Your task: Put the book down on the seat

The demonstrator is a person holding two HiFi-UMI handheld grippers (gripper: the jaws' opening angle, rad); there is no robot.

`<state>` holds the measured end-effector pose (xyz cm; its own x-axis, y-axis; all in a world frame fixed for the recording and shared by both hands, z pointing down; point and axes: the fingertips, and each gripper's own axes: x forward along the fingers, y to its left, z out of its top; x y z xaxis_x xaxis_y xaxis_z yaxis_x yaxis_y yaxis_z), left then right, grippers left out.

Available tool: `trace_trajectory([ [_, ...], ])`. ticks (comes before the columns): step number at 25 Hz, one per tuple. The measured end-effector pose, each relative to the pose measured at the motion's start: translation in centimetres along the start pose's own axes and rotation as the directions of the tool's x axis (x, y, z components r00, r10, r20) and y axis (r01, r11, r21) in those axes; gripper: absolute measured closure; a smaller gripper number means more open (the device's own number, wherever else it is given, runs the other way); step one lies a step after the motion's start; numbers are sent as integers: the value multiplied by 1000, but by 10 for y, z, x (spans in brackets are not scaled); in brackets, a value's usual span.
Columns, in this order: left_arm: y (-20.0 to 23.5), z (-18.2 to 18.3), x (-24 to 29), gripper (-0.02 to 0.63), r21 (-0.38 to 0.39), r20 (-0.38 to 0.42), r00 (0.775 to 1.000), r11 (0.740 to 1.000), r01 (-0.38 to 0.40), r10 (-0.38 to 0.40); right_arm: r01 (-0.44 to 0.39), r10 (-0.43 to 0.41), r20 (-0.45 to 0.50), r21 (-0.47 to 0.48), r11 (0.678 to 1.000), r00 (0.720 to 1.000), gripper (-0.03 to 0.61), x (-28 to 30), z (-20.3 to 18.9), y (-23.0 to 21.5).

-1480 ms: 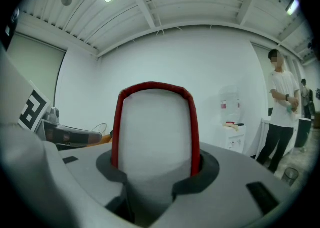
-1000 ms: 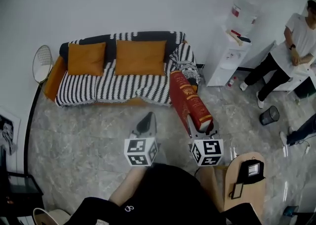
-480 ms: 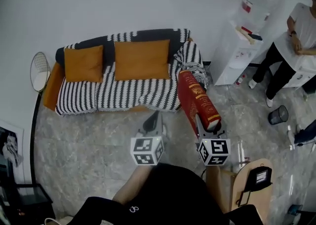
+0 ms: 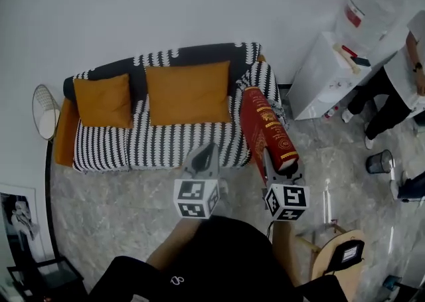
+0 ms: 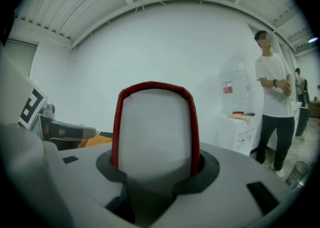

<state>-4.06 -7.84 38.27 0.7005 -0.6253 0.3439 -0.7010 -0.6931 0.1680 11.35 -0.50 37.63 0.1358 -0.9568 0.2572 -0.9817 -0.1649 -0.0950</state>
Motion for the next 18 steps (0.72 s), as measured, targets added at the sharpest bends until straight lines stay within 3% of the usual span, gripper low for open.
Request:
trace_trajectory([
  [7,46,34,60,601,-21,8,1000,1000,-16,16,-4,5,18,-23,1000,1000,353,79,35,-6],
  [18,47,47,105,601,-28,-24,999,999,-22,21,2,-3,-42,-17,1000,999,353,124,36,-40],
])
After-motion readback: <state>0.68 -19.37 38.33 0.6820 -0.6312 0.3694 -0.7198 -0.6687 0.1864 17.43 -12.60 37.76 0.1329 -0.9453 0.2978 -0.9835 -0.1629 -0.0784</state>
